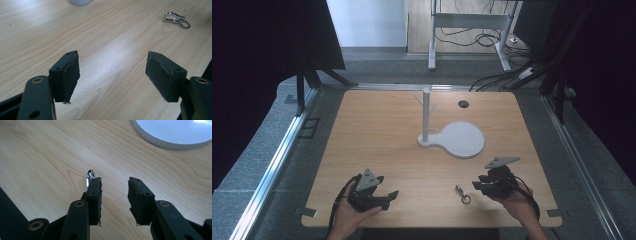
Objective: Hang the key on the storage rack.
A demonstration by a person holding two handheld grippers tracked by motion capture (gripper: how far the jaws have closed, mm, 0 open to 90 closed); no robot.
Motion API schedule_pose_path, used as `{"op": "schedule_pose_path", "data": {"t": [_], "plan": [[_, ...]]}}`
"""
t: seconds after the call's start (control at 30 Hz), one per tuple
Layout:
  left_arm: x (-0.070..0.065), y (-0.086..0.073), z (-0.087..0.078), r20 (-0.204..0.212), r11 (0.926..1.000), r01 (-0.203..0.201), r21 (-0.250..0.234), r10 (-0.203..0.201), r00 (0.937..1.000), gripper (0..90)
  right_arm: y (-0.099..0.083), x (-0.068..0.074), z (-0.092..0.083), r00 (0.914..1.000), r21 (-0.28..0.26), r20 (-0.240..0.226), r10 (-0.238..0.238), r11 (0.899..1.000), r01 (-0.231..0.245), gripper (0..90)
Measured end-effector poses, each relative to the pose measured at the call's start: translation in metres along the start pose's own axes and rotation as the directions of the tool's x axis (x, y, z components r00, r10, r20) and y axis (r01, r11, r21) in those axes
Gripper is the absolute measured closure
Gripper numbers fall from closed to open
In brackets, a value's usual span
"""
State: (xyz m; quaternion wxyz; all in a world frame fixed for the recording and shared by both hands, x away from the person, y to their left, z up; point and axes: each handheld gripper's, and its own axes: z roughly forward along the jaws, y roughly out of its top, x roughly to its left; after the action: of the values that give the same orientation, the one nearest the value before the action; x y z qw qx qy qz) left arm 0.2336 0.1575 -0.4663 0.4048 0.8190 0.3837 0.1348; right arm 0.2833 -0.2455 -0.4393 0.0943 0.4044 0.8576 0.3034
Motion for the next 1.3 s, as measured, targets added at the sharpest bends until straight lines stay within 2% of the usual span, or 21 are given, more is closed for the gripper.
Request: {"op": "schedule_pose_path", "data": {"t": [0.23, 0.63, 1.07, 1.3], "plan": [[0.001, -0.001, 0.002, 0.005, 1.0000, 0.000, 0.007, 0.000, 1.0000, 28.0, 0.004, 0.008, 0.012, 0.9996, 0.045, -0.022, -0.020, 0.999, 0.021, 65.2], [-0.001, -0.001, 0.002, 0.008, 1.0000, -0.005, 0.008, 0.004, 1.0000, 28.0, 0.009, 0.019, 0.026, 0.9980, 0.094, -0.030, -0.055, 0.994, 0.058, 65.6], [-0.003, 0.001, -0.001, 0.010, 0.9998, -0.021, -0.005, 0.021, 0.9997, 28.2, 0.009, 0.029, 0.049, 0.9953, 0.169, -0.044, -0.086, 0.981, 0.092, 65.8], [-0.006, 0.001, 0.002, 0.020, 0.9992, -0.037, 0.013, 0.036, 0.9991, 28.1, 0.010, 0.032, 0.055, 0.9954, 0.199, -0.031, -0.091, 0.975, 0.095, 66.2]]}}
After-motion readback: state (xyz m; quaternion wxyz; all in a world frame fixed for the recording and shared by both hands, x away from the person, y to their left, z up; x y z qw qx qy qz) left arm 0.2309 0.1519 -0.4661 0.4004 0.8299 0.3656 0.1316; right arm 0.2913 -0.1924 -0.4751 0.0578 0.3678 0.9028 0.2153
